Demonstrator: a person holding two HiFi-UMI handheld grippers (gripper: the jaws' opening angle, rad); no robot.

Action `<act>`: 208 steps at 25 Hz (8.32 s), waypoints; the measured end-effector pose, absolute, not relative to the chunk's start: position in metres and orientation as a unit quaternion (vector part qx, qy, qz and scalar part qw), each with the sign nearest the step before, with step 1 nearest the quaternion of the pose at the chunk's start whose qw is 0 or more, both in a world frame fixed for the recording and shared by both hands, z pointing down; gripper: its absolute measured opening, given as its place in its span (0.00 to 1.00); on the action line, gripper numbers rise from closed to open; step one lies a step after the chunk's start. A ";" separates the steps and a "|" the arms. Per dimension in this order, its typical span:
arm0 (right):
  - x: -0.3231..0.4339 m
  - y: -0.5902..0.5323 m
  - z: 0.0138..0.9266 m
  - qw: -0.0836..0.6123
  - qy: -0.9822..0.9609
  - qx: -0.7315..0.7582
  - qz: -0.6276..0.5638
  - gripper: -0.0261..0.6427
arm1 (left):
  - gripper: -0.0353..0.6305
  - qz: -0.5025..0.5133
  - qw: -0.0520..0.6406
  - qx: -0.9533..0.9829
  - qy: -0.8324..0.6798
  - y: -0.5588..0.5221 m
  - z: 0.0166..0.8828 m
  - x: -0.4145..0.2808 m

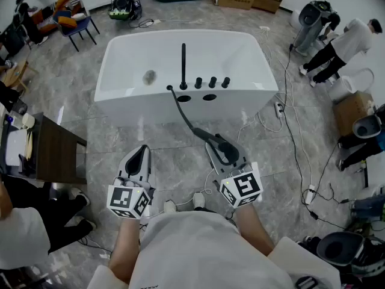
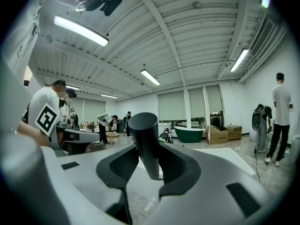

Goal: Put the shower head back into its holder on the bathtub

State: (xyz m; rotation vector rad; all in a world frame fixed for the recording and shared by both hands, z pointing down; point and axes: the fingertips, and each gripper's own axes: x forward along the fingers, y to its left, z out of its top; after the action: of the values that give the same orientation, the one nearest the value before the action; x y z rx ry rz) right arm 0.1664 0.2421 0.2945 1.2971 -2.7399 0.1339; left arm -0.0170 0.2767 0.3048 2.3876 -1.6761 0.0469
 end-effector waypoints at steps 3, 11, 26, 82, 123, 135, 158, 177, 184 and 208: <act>0.166 0.247 0.298 0.056 -0.903 0.423 0.048 0.25 | 0.07 0.012 0.112 0.812 -0.572 0.281 0.304 -0.016; 0.166 0.254 0.305 0.062 -0.898 0.433 0.050 0.25 | 0.07 0.013 0.108 0.815 -0.569 0.290 0.303 -0.021; 0.149 0.260 0.308 0.059 -0.889 0.451 0.044 0.25 | 0.07 0.016 0.100 0.832 -0.546 0.305 0.302 -0.035; 0.115 0.072 0.270 0.007 -0.914 0.406 0.028 0.25 | 0.07 0.064 0.105 0.837 -0.532 0.109 0.343 -0.050; 0.096 -0.052 0.261 -0.017 -0.937 0.347 0.028 0.25 | 0.07 0.067 0.114 0.812 -0.568 -0.008 0.353 -0.055; 0.071 -0.085 0.262 -0.011 -0.922 0.385 0.027 0.25 | 0.07 0.075 0.117 0.838 -0.528 -0.058 0.360 -0.083; 0.028 -0.156 0.292 0.040 -0.897 0.438 0.044 0.25 | 0.07 0.074 0.143 0.865 -0.475 -0.140 0.378 -0.123; 0.001 -0.188 0.374 0.106 -0.862 0.486 0.099 0.25 | 0.07 0.091 0.165 0.899 -0.396 -0.184 0.409 -0.138; 0.000 -0.201 0.397 0.113 -0.864 0.476 0.117 0.25 | 0.07 0.103 0.182 0.896 -0.392 -0.191 0.429 -0.132; -0.003 -0.233 0.524 0.177 -0.869 0.423 0.185 0.25 | 0.07 0.135 0.229 0.863 -0.429 -0.200 0.508 -0.123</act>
State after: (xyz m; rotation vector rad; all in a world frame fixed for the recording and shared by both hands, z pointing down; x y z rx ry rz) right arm -0.0033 -0.2329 0.5244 1.1979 -2.4591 0.5222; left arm -0.1226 -0.1996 0.5077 2.3756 -1.1818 0.3724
